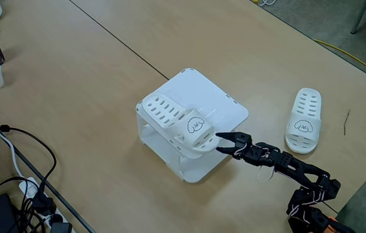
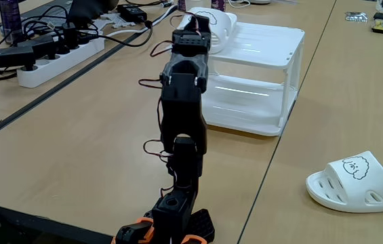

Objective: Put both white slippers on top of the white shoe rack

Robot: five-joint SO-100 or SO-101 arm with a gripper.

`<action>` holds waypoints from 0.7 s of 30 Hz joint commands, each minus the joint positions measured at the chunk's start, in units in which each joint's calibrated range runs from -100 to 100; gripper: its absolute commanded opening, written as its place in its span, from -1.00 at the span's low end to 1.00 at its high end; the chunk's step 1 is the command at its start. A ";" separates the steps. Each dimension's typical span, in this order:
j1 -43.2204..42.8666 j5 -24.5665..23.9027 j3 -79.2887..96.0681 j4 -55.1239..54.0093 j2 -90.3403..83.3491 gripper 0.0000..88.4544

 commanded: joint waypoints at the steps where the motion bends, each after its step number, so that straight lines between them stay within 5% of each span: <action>1: -0.18 0.42 -7.85 -0.28 0.94 -0.42; 21: 0.32 0.42 1.35 -0.11 -2.84 -0.42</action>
